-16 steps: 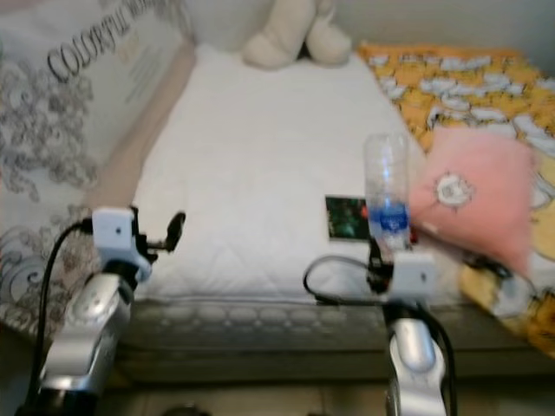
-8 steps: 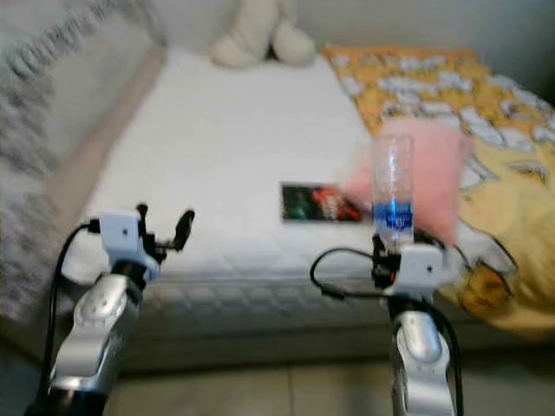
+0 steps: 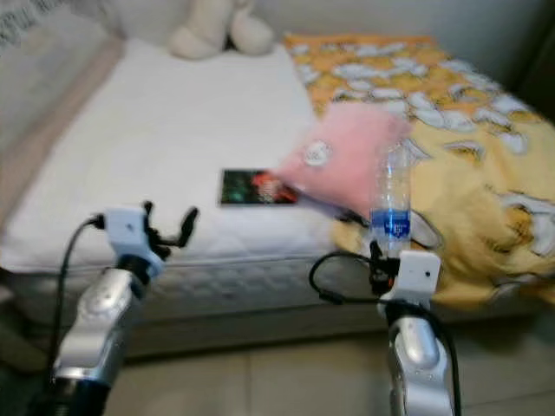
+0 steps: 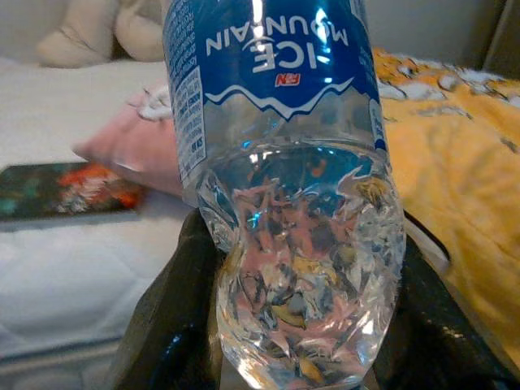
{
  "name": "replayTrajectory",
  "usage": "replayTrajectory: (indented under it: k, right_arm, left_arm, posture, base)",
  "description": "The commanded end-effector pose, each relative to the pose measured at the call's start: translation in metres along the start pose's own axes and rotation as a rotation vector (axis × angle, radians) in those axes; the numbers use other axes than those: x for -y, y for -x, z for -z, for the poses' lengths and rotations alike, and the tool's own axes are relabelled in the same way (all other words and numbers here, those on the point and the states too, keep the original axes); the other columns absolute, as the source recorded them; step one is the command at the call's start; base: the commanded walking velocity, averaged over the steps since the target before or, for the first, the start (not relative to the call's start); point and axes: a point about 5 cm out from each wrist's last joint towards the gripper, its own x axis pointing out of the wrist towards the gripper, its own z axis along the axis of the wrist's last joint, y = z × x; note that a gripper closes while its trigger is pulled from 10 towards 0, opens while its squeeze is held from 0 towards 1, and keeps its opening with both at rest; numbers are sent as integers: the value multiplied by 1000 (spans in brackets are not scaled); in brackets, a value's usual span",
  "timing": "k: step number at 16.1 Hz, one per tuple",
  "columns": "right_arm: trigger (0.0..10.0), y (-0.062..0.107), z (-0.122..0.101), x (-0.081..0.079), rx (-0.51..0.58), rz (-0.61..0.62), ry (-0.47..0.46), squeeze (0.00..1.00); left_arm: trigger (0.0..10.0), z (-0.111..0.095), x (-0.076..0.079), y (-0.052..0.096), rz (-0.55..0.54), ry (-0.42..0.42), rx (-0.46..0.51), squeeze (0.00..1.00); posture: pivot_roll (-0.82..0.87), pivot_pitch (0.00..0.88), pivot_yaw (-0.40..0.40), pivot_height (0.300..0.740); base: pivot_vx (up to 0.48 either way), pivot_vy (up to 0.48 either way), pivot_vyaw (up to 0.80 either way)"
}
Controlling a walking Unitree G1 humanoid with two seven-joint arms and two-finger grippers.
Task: Clean up the room
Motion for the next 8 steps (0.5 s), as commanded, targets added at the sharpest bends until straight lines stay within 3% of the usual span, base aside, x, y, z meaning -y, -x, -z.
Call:
replayTrajectory:
  k: [1, 3, 5, 6, 8]
  right_arm:
    - [10000, 0, -7, -4, 28, -21, 0, 0]
    - [10000, 7, -7, -7, 22, -62, 38, 0]
    - [10000, 16, -3, -13, 1, -119, 41, 0]
    - [10000, 29, 4, -14, -43, -159, 45, 0]
    - [10000, 31, 5, -12, -61, -162, 45, 0]
  left_arm:
    - [10000, 11, -14, 7, -49, 16, -51, 0]
    - [10000, 15, -20, 17, -21, -13, -63, 0]
    - [10000, 26, -27, 34, 24, 17, -140, 0]
    - [10000, 30, -29, 48, 113, -38, -165, 0]
    - [10000, 28, -26, 44, 109, -31, -141, 0]
  posture:
    - [-126, 0, 19, 740]
    - [-126, 0, 18, 740]
    - [-122, 0, 15, 740]
    - [-115, 0, 4, 740]
    - [-110, 0, -2, 740]
  base:
    - [0, -480, 0]
    - [0, -480, 0]
    - [0, -480, 0]
    - [0, -480, 0]
    - [0, -480, 0]
